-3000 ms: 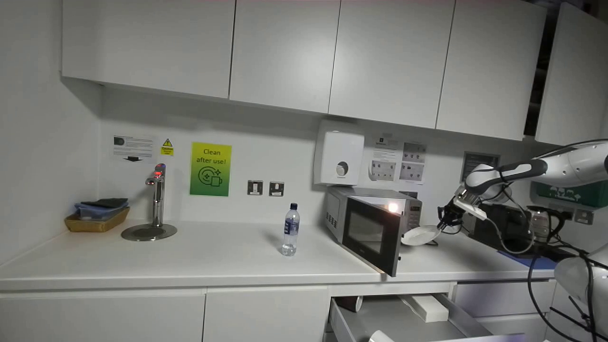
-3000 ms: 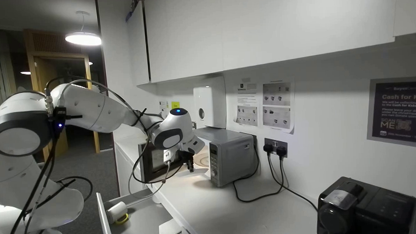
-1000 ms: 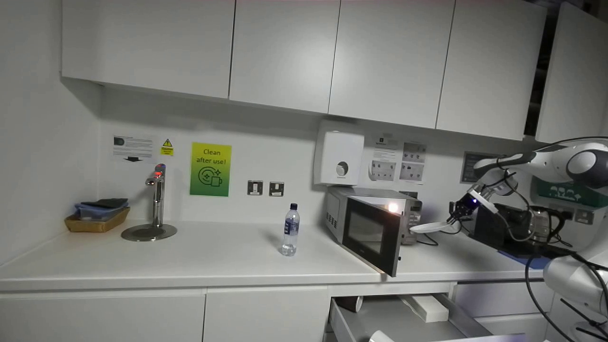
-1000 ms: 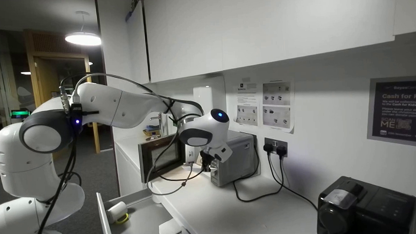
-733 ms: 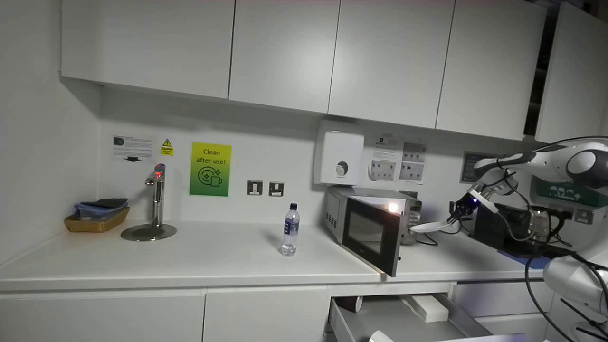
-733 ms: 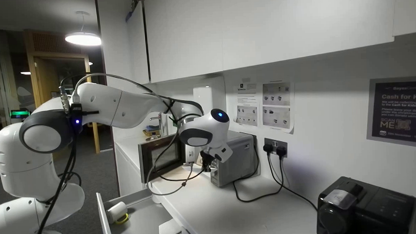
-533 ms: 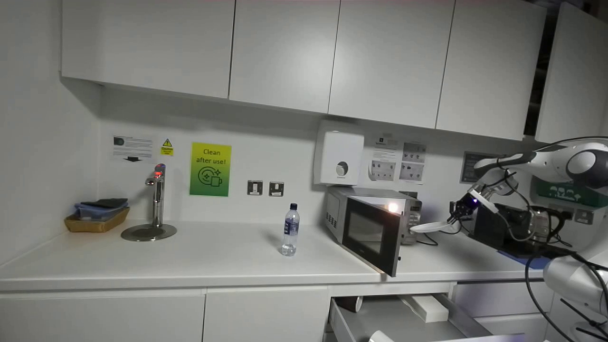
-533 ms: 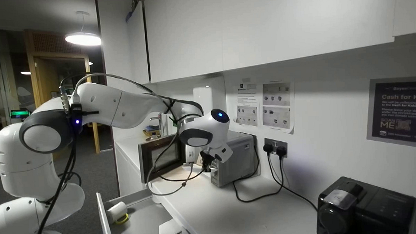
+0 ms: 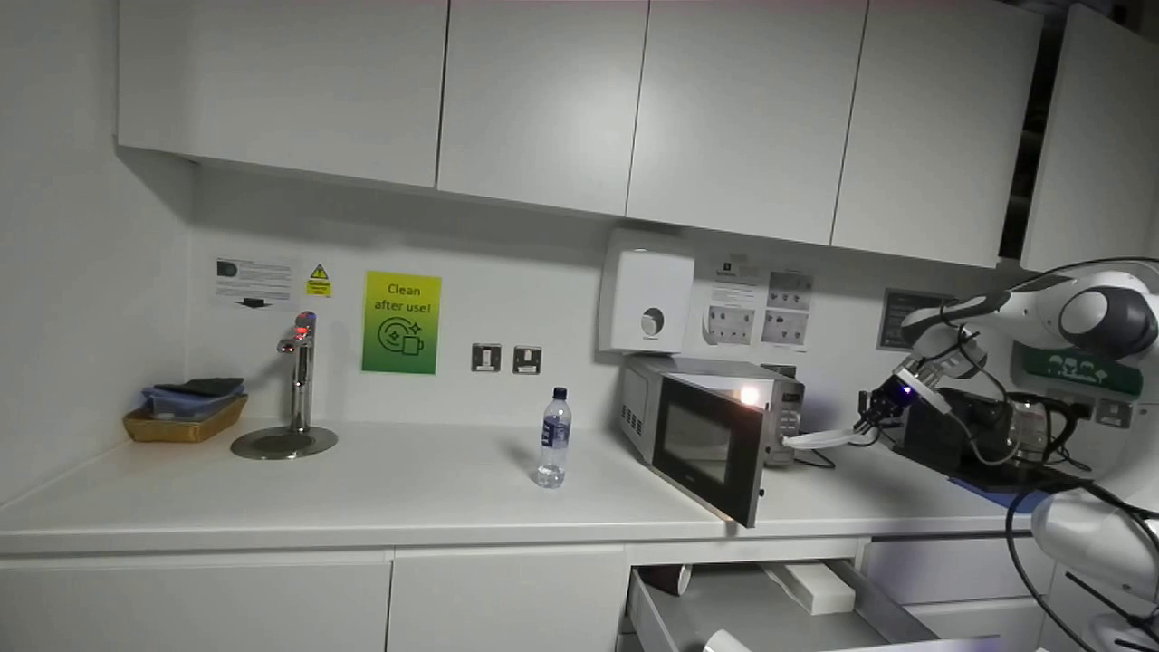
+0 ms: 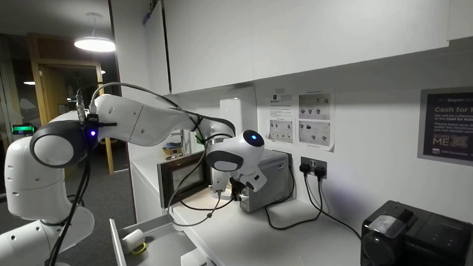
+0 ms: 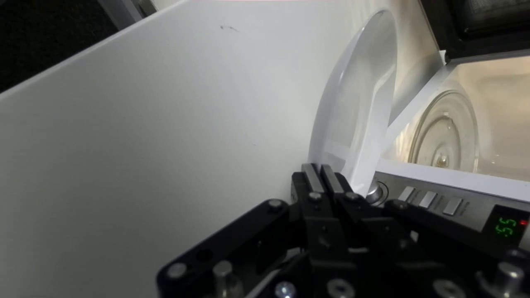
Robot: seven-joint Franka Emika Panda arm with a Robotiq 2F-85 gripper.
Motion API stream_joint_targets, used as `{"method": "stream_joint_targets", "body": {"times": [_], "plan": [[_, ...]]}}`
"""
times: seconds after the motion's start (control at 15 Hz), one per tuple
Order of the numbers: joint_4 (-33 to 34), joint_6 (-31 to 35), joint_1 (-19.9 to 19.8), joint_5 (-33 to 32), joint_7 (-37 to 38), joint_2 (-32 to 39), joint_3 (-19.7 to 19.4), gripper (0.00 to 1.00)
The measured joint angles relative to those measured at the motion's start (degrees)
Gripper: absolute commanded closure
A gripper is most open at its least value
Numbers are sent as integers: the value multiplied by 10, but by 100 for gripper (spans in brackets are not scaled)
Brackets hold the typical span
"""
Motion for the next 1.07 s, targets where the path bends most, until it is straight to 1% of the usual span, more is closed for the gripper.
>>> {"method": "stream_joint_targets", "body": {"times": [0.2,0.4,0.6,0.8,1.07], "plan": [[3,-40,96,18,-23,-22,-121,99],[5,-85,199,23,-57,-39,-248,99],[6,-115,288,32,-92,-44,-354,99],[6,-119,360,54,-95,-41,-432,99],[9,-115,432,91,-101,-34,-504,99]]}}
